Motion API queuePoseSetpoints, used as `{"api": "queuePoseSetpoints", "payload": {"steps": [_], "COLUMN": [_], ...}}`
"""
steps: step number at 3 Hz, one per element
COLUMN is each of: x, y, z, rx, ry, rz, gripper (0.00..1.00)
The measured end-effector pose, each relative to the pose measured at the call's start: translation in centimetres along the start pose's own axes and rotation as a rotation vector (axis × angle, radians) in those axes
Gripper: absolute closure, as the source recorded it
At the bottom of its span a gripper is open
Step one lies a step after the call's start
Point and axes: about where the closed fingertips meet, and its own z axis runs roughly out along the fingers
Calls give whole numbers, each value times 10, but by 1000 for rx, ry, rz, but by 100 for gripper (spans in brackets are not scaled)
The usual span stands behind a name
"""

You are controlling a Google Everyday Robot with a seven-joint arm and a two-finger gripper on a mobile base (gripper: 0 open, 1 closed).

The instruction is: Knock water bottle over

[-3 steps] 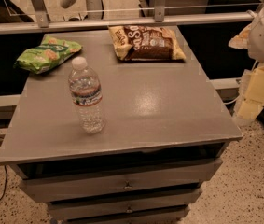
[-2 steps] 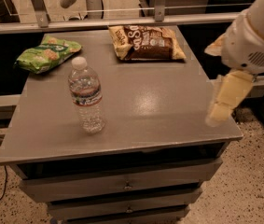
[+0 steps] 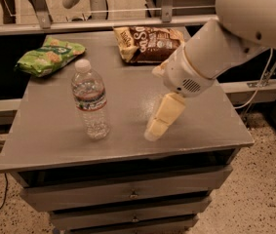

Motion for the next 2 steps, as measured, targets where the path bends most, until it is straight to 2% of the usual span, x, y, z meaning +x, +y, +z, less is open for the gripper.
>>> {"api": "queuePoseSetpoints", "payload": {"steps": [1, 2], "x": [-44, -79], "y": [9, 19], "z": [39, 57], "rx": [-38, -69], "ry": [-136, -241], "rz": [-13, -4], "gripper": [0, 0]}}
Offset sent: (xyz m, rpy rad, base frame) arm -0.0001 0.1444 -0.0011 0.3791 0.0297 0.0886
